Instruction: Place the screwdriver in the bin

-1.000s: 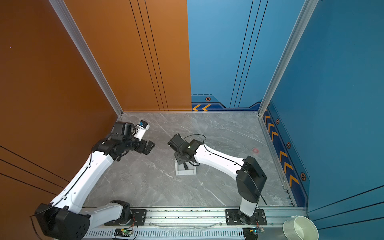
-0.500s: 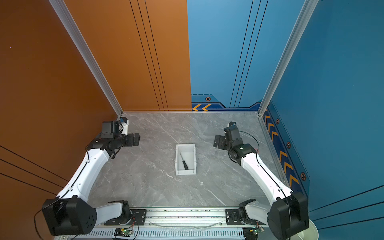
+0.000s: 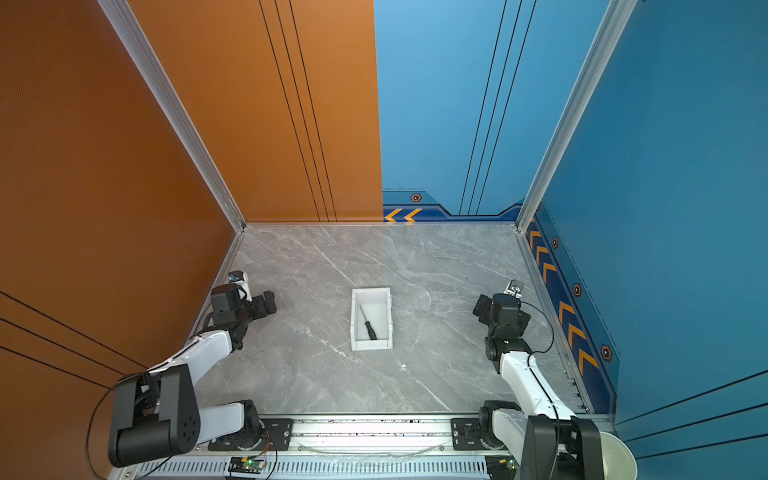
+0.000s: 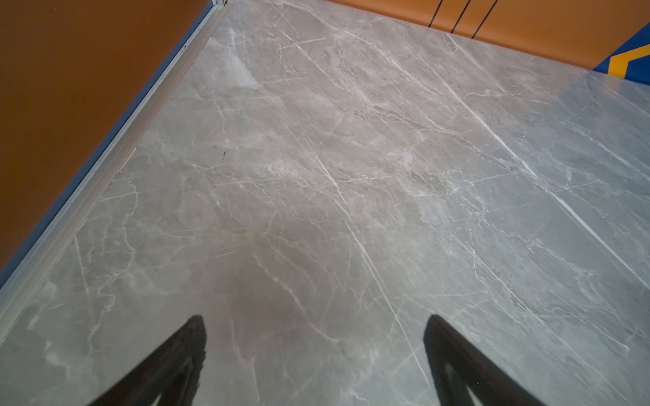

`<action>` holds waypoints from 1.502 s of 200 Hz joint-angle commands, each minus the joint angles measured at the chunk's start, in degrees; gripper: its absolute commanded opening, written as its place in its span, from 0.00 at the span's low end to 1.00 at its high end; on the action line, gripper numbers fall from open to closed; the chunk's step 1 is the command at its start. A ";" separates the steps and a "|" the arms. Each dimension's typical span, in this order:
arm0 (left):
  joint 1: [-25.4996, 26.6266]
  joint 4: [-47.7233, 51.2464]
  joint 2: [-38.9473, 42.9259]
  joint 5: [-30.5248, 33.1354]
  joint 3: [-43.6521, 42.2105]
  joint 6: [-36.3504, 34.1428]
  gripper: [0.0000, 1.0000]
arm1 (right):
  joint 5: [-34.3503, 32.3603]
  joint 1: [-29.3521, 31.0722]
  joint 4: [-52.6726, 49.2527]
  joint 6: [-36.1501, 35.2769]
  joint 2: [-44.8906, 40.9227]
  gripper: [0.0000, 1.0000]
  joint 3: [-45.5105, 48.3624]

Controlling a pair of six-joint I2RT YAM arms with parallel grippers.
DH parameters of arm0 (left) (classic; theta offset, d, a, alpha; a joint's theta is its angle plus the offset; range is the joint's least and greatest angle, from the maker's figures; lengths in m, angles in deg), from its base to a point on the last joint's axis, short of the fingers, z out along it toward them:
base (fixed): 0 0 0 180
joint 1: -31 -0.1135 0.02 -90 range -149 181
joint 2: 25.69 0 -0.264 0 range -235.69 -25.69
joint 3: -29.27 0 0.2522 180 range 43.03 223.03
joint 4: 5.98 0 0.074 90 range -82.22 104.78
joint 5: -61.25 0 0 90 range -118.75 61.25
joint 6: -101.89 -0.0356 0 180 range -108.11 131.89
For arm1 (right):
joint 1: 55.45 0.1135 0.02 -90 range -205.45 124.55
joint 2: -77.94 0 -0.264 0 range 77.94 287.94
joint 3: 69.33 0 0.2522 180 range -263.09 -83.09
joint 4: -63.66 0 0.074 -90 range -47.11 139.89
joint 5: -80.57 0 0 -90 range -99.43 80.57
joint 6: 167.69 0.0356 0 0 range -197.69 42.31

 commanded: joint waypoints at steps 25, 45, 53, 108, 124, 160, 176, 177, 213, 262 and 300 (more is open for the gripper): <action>-0.10 -25.64 -4.00 -2.43 -6.58 0.66 0.98 | -0.18 0.80 30.99 -5.51 8.78 1.00 5.51; 1.26 -27.98 -3.46 -1.41 -7.92 1.55 0.98 | 3.43 0.31 30.86 -5.63 12.92 1.00 2.55; 2.44 -30.05 -3.57 -0.66 -8.67 1.20 0.98 | 4.90 0.28 30.06 -5.58 14.42 1.00 1.08; 12.04 -48.64 -11.80 6.42 -13.86 -6.77 0.98 | 8.01 4.46 39.19 -9.90 27.19 1.00 -1.32; 11.89 -54.17 -16.24 7.52 -14.68 -6.44 0.98 | 6.44 4.85 37.62 -10.12 26.09 1.00 -1.33; 11.84 -55.07 -16.91 5.79 -14.36 -7.02 0.98 | 5.52 5.57 40.79 -10.63 27.28 1.00 -0.73; 11.70 -51.61 -16.25 6.00 -12.90 -6.79 0.98 | 6.49 5.78 38.75 -11.29 27.00 1.00 -1.44; 11.66 -51.39 -16.22 6.07 -12.75 -6.79 0.98 | 6.47 5.71 38.85 -11.29 27.01 1.00 -1.38; 11.70 -47.92 -16.09 6.89 -11.07 -6.47 0.98 | 6.37 5.90 39.35 -11.43 27.10 1.00 -1.23; 11.55 -46.27 -15.92 1.12 -10.42 -8.00 0.98 | 6.50 5.89 39.31 -11.39 27.10 1.00 -1.20; 9.86 -44.55 -15.72 0.48 -9.58 -6.15 0.98 | 6.47 5.81 39.30 -11.45 27.12 1.00 -1.26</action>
